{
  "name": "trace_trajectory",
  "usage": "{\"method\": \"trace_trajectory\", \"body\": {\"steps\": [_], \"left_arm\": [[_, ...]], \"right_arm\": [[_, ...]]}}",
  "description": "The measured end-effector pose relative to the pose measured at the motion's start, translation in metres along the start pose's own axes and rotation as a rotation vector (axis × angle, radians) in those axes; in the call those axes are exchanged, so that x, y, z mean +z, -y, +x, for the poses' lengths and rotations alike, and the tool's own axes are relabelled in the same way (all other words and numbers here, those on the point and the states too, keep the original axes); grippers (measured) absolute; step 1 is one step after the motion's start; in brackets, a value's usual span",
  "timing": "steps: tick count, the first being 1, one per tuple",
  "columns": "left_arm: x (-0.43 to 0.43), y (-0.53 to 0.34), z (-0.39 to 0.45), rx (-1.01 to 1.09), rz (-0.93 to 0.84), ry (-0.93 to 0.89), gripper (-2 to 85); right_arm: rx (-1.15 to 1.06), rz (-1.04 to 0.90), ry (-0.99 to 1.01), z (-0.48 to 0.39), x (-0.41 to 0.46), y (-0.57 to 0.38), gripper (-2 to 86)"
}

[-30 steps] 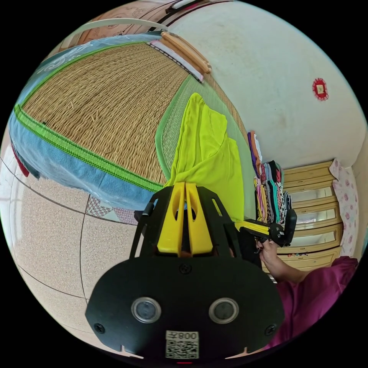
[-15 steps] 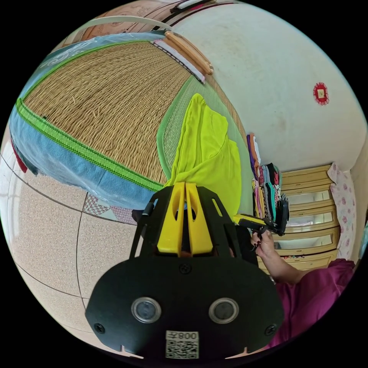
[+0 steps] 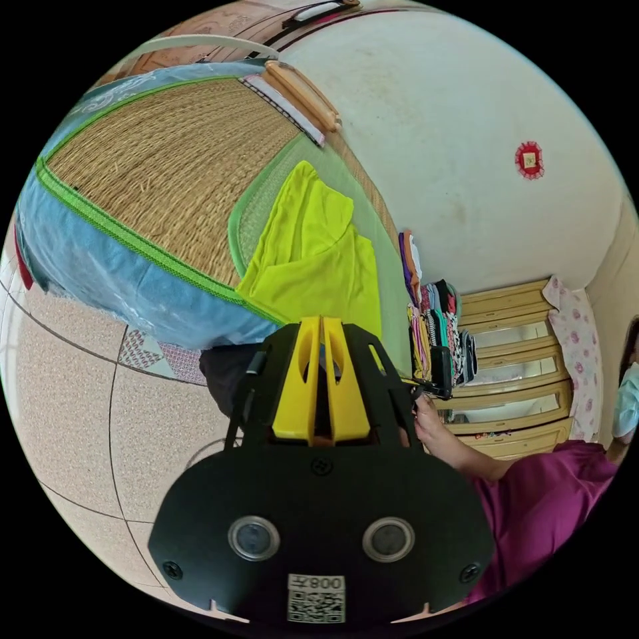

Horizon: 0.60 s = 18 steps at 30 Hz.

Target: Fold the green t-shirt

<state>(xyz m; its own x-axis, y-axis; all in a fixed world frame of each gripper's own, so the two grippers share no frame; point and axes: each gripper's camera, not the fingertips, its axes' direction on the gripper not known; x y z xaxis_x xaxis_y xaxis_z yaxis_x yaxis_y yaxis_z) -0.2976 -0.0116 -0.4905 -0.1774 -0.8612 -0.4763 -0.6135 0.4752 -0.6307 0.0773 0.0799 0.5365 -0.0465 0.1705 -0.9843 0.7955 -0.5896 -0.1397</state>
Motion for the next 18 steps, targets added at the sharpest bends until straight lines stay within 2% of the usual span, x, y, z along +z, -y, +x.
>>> {"method": "trace_trajectory", "body": {"steps": [9,18], "left_arm": [[0.108,-0.020,0.056,0.069,-0.280,-0.200,5.7],[0.174,-0.027,0.065,0.024,-0.406,-0.180,6.9]], "right_arm": [[0.135,0.117,0.199,0.073,-0.005,-0.043,7.2],[0.192,0.203,0.346,0.121,0.001,-0.058,10.8]]}}
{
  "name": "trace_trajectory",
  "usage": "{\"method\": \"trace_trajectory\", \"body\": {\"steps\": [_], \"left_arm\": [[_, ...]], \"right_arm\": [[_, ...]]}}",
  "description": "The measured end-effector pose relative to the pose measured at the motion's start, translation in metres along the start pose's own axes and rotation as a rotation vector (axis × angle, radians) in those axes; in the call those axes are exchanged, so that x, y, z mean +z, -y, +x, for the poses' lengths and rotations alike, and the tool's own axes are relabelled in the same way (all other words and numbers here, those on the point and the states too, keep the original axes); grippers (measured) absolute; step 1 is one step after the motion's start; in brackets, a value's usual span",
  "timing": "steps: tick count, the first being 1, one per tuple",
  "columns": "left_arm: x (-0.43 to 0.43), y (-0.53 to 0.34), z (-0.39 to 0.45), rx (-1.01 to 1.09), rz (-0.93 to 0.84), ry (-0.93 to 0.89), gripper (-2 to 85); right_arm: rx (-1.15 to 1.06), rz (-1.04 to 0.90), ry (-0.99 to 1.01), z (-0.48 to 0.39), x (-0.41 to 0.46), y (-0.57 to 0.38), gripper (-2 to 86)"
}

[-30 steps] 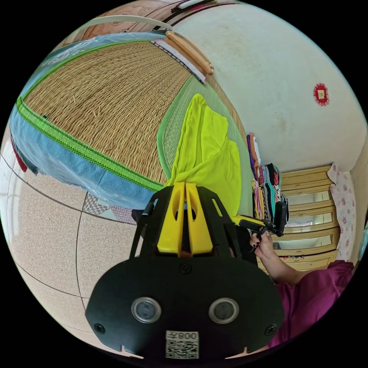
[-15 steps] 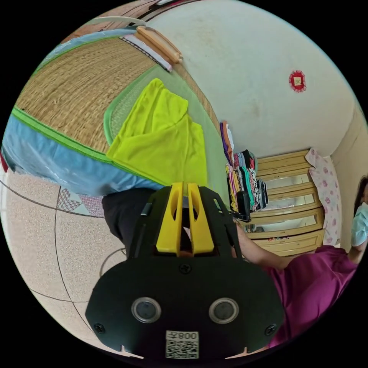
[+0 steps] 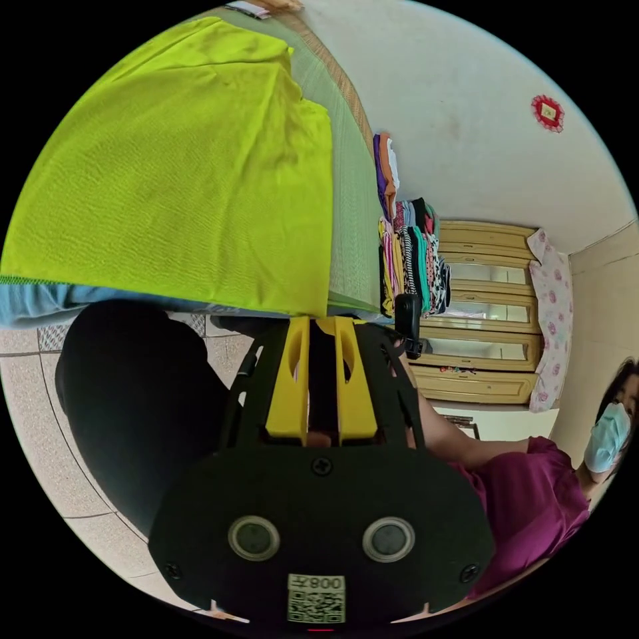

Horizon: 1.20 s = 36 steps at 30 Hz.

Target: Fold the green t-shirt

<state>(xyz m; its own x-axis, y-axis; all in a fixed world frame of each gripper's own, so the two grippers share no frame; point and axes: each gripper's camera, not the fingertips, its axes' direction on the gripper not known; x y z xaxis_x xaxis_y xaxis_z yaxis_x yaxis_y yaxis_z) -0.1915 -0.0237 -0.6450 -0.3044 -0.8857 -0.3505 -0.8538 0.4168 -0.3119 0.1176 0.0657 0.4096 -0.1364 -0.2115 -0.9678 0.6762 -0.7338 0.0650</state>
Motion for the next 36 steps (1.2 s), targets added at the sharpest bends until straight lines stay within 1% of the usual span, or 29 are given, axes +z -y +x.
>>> {"method": "trace_trajectory", "body": {"steps": [4,8,11,19,26,32,36], "left_arm": [[0.013,0.001,0.003,0.012,-0.011,0.001,6.5],[0.021,-0.002,0.004,0.007,-0.005,0.044,3.7],[0.023,-0.005,0.003,0.011,-0.002,0.042,2.4],[0.016,-0.016,0.004,0.033,0.024,-0.005,1.4],[0.007,-0.028,0.005,0.052,0.035,-0.051,1.2],[-0.002,-0.038,0.003,0.065,0.030,-0.071,1.2],[-0.013,-0.047,-0.003,0.059,0.022,-0.063,0.9]], "right_arm": [[0.023,0.021,0.054,0.019,0.000,0.002,11.7],[0.037,0.030,0.092,0.032,0.004,0.004,12.2],[0.048,0.018,0.100,0.040,0.011,0.007,12.4],[0.060,0.030,0.211,0.057,0.028,0.006,12.4],[0.061,0.017,0.263,0.065,0.043,0.013,12.1],[0.078,0.024,0.326,0.075,0.054,0.012,9.7],[0.085,0.026,0.354,0.079,0.062,0.010,6.6]]}}
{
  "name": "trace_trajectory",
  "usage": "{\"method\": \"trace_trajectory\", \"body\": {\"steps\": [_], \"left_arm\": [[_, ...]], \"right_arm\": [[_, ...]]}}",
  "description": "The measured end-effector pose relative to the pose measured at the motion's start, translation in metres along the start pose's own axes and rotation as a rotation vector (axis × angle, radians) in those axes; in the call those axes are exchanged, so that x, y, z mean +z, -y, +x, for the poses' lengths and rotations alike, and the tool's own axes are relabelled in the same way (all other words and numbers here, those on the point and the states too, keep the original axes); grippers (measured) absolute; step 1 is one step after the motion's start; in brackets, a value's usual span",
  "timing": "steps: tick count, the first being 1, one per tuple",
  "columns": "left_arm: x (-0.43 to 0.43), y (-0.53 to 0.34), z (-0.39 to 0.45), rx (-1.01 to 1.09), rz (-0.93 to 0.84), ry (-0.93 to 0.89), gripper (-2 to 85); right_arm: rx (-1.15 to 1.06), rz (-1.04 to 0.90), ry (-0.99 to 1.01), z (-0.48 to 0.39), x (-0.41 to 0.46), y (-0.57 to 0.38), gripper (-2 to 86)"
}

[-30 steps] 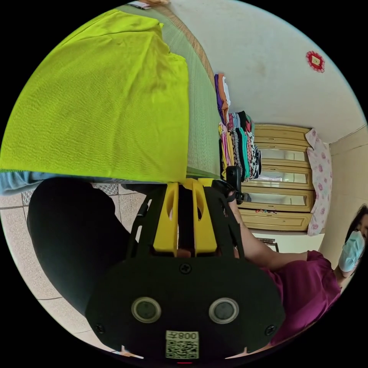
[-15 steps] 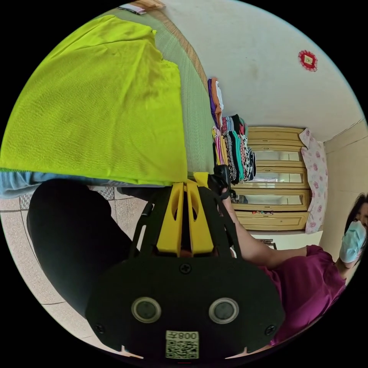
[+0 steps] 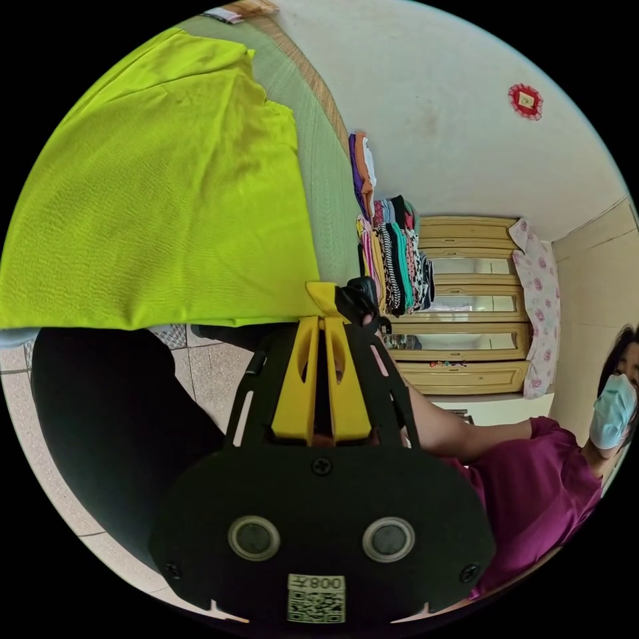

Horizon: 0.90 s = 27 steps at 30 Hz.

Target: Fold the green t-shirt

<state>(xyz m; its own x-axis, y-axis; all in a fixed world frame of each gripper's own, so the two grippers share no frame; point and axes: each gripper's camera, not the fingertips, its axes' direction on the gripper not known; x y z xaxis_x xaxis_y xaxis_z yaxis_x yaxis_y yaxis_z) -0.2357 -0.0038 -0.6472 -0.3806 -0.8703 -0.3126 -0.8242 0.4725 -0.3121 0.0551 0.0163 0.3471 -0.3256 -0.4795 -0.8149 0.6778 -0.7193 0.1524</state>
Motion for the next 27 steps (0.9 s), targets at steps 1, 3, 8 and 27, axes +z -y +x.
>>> {"method": "trace_trajectory", "body": {"steps": [1,3,8,27], "left_arm": [[-0.002,-0.001,-0.001,-0.002,-0.003,-0.001,0.8],[-0.013,-0.009,-0.003,0.006,-0.014,-0.011,0.5],[-0.063,-0.032,-0.004,0.027,0.039,0.006,0.9],[-0.260,-0.134,-0.142,-0.328,0.542,-0.201,11.6]], "right_arm": [[0.000,0.000,0.004,0.001,0.002,0.000,5.7],[0.009,-0.004,-0.007,0.002,0.006,0.001,4.6],[0.007,-0.018,-0.020,-0.001,0.013,0.001,3.4],[-0.003,-0.046,-0.097,-0.030,0.038,-0.001,2.7]]}}
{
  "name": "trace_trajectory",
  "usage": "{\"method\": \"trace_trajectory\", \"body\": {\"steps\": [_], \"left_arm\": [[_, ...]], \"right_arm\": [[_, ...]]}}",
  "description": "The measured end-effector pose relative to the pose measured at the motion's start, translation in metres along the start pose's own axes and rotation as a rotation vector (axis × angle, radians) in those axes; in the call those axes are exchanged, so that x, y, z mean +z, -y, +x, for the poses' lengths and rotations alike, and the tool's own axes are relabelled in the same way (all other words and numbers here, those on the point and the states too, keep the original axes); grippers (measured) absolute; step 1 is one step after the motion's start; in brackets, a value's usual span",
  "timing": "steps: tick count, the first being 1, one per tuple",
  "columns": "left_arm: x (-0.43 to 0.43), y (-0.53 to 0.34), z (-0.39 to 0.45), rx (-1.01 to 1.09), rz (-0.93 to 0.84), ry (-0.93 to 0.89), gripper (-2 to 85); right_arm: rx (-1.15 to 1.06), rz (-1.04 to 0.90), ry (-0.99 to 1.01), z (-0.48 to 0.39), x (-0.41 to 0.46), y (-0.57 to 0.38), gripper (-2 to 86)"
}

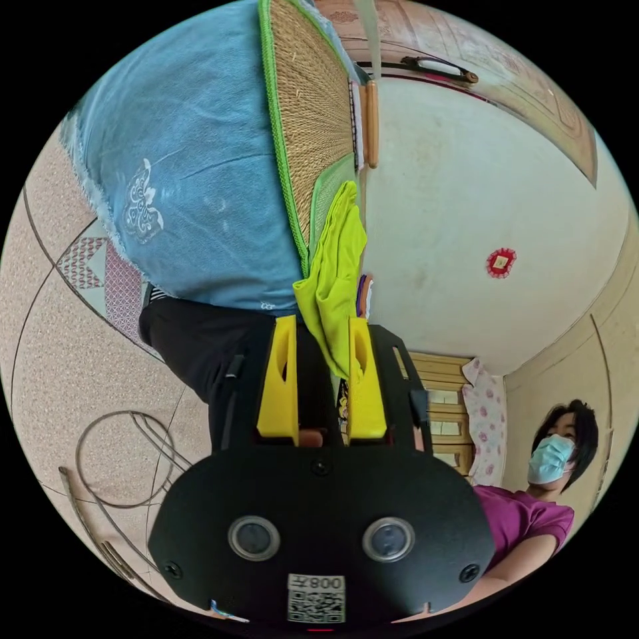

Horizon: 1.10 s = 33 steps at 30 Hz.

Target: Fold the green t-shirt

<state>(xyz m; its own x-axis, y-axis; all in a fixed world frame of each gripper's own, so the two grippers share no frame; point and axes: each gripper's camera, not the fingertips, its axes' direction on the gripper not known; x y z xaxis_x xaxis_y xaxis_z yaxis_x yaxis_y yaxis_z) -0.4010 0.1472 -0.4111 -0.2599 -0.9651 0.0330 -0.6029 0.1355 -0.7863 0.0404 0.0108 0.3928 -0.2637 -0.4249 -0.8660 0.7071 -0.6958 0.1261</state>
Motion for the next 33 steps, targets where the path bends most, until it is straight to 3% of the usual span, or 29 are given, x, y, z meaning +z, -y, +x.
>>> {"method": "trace_trajectory", "body": {"steps": [13,18,33], "left_arm": [[-0.033,0.025,0.005,-0.025,-0.016,-0.068,8.1],[-0.046,0.021,0.023,0.000,-0.026,-0.096,3.8],[-0.067,-0.018,0.095,0.061,-0.078,-0.117,2.6]], "right_arm": [[-0.007,0.005,0.001,-0.018,0.000,-0.004,2.4],[-0.003,0.003,-0.008,-0.020,-0.004,-0.008,2.3],[0.035,0.008,-0.028,-0.003,-0.037,-0.057,2.6]]}}
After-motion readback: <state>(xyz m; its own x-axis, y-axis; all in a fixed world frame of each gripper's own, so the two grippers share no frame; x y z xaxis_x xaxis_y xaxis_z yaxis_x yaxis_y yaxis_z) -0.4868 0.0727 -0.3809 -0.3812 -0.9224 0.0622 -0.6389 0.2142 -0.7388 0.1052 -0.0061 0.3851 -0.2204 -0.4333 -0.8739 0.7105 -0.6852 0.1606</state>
